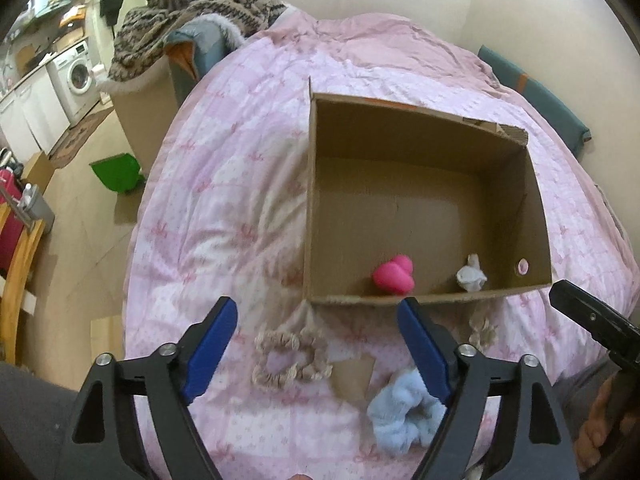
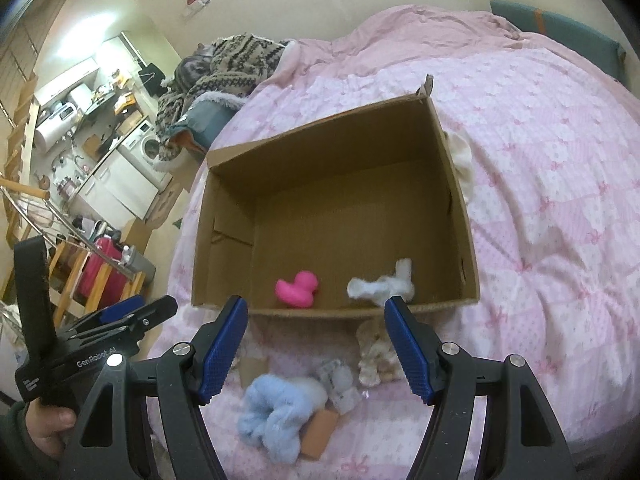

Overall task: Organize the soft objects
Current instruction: 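Withdraw both tools from the box toward the remaining items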

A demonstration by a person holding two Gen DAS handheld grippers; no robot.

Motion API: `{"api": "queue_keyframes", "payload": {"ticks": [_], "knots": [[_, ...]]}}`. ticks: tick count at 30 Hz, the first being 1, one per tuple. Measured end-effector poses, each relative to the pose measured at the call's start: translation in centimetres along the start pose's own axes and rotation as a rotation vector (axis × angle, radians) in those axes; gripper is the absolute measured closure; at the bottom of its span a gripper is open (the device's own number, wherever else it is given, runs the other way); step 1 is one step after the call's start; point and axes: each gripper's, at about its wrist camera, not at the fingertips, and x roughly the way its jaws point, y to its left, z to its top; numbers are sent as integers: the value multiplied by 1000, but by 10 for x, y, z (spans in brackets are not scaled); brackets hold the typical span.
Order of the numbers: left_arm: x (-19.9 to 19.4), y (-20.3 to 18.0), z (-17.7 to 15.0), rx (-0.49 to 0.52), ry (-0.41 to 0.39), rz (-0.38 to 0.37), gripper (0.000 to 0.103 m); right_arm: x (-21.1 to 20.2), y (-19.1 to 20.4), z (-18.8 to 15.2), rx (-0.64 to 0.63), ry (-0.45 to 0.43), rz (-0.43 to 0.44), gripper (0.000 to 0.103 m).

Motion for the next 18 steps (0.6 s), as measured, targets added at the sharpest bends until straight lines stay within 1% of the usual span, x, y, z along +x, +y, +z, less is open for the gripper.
{"api": "queue_keyframes", "payload": {"ticks": [4, 7, 8, 10, 12, 14, 18], "knots": [[0, 5, -8, -10, 14, 8, 22, 2, -2, -11, 12, 35, -18, 28], [3, 14, -13, -32, 25, 23, 21, 5, -9, -19, 47, 71, -20, 28], [4, 19, -14, -43, 27, 31, 21, 6, -12, -22, 61, 84, -35, 28], [1, 35, -14, -96, 3, 58, 21, 10, -20, -27, 92, 106, -67, 28], [3, 49, -14, -149, 3, 68, 21, 15, -28, -30, 136, 130, -89, 28], [11, 64, -14, -211, 34, 64, 21, 21, -36, -31, 178, 154, -103, 28], [29, 74, -19, -265, 111, 50, 21, 33, -45, -34, 227, 196, -119, 28]]}}
